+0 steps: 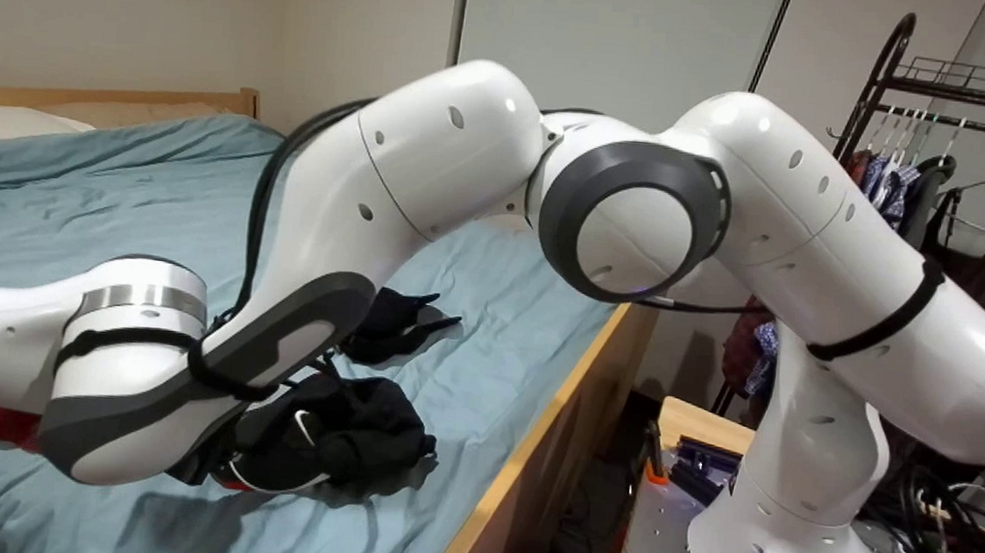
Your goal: Turn the caps on the bed
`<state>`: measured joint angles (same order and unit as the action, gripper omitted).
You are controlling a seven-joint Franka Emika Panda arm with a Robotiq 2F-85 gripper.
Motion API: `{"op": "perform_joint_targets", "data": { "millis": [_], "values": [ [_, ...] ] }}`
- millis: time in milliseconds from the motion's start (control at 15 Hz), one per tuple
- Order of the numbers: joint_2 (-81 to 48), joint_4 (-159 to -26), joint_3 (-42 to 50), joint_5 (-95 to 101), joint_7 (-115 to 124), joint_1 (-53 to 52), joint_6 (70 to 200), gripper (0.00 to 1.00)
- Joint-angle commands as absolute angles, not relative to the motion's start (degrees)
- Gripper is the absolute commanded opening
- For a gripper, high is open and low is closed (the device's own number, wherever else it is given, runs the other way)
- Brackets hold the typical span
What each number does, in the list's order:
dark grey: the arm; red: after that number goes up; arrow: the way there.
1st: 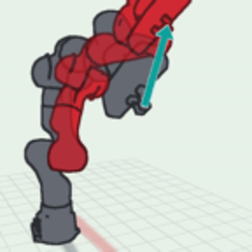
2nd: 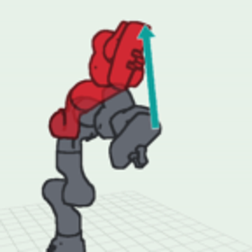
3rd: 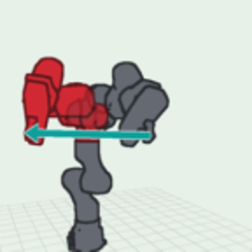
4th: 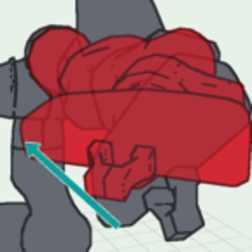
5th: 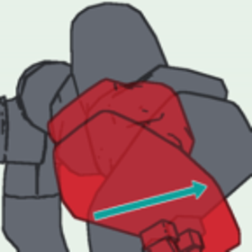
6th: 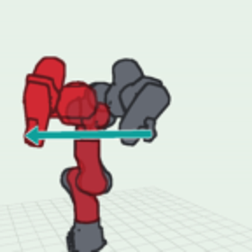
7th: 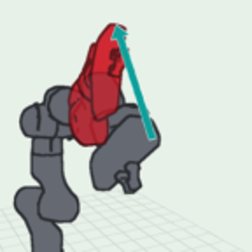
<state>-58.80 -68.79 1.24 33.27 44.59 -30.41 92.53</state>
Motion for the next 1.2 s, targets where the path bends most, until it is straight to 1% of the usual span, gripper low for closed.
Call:
{"op": "perform_joint_targets", "data": {
  "millis": [0, 200, 400, 600, 733, 1133],
  "values": [
    [-59.26, -67.61, 1.24, 29.47, 43.65, -28.47, 90.16, 1.0],
    [-56.04, -71.7, 0.69, 27.46, 45.54, -26.66, 91.4, 1.0],
    [-51.38, -77.51, -1.53, 23.66, 43.7, -23.09, 99.32, 1.0],
    [-45.32, -86.19, -2.87, 25.34, 36.82, -20.03, 109.28, 1.0],
    [-41.43, -91.25, -1.98, 24.46, 30.53, -18.67, 114.26, 1.0],
    [-34.43, -98.72, -2.82, 23.36, 11.12, -13.74, 122.84, 1.0]
  ]
}}
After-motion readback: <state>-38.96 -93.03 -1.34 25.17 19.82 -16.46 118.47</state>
